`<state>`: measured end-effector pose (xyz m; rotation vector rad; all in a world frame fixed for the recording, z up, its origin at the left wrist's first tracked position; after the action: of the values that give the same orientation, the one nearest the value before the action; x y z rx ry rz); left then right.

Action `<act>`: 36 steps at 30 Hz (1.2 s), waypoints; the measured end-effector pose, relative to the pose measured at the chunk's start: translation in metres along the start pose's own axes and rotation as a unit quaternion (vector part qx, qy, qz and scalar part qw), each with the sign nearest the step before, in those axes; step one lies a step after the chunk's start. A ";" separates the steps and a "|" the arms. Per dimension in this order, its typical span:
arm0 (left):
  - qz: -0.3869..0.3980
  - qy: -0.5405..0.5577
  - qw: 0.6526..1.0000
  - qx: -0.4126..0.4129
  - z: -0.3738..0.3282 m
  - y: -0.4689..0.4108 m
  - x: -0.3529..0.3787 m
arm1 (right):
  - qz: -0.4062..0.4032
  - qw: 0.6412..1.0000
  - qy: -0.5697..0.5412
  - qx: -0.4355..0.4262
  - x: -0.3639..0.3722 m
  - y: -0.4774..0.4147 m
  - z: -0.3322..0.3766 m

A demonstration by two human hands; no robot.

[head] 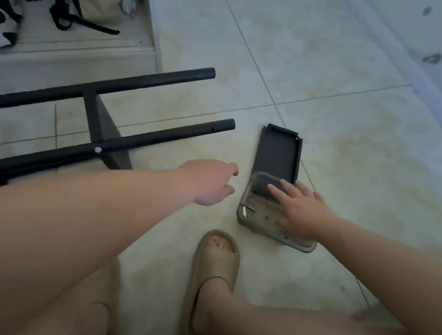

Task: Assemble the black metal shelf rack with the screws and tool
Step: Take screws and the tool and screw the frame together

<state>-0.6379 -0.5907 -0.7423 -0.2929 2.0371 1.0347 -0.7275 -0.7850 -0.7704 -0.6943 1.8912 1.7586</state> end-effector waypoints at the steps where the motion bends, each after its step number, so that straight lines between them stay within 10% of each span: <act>1: 0.023 0.026 0.999 -0.004 -0.004 -0.015 0.010 | 0.020 1.000 -0.017 0.007 0.011 -0.009 -0.010; 16: 0.081 0.367 0.925 -0.055 0.001 -0.122 0.137 | -0.020 0.966 -0.256 0.035 0.100 -0.139 -0.054; 36: 0.115 0.358 0.927 -0.002 -0.004 -0.121 0.138 | 0.006 0.990 -0.139 0.023 0.123 -0.168 -0.044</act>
<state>-0.6659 -0.6506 -0.9141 -0.4963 2.7781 1.1857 -0.7138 -0.8438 -0.9745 -0.3992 1.7420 1.7137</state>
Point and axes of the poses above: each hand's wrist, its own y-axis away from the middle knuckle, its own x-axis out of the palm, z = x × y, the point moved 6 cm from there along -y, towards the middle knuckle, and after that the axes turned 11 degrees about z, right-handed, at the moved point
